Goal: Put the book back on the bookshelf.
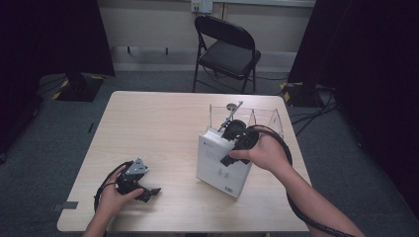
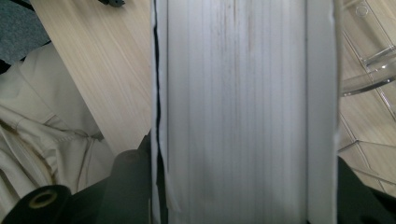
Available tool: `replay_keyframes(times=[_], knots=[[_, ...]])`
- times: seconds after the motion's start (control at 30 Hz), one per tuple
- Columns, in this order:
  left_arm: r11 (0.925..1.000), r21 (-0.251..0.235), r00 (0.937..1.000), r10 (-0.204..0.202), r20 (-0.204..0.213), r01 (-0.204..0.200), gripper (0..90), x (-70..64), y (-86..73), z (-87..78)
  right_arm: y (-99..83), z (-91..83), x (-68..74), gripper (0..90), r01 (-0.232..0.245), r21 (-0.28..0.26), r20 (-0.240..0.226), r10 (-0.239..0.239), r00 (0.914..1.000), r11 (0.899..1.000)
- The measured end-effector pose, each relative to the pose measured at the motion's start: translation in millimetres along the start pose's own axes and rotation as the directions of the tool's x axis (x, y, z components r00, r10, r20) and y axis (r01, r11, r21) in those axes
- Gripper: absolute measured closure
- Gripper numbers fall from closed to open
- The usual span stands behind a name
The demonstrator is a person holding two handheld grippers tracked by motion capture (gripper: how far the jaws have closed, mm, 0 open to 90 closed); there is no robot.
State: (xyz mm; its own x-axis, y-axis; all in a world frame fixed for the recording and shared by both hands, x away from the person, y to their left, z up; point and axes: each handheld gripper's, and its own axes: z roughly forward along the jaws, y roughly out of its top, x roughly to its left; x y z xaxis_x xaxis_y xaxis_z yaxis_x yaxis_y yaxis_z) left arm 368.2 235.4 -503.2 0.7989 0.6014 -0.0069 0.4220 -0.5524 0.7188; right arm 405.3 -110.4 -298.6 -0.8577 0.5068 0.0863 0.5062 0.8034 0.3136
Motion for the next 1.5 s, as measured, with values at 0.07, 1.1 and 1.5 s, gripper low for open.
replay_keyframes(times=[0.07,1.1,1.5], knots=[[1.0,0.0,1.0,0.002,-0.001,-0.002,0.0,0.3,0.0,-0.1,-2.1,-1.6,-1.3,52.8,-0.004,0.002,0.006,0.004,1.0,1.0],[1.0,0.002,1.0,0.001,0.005,-0.001,0.0,0.5,0.1,-0.3,-34.7,-28.5,-24.6,52.8,-0.083,-0.003,0.042,0.083,0.9957,0.997],[1.0,0.0,1.0,0.004,-0.001,-0.004,0.0,0.6,0.0,-0.1,-49.5,-30.4,-36.6,52.8,-0.118,-0.008,0.041,0.118,0.9921,0.993]])
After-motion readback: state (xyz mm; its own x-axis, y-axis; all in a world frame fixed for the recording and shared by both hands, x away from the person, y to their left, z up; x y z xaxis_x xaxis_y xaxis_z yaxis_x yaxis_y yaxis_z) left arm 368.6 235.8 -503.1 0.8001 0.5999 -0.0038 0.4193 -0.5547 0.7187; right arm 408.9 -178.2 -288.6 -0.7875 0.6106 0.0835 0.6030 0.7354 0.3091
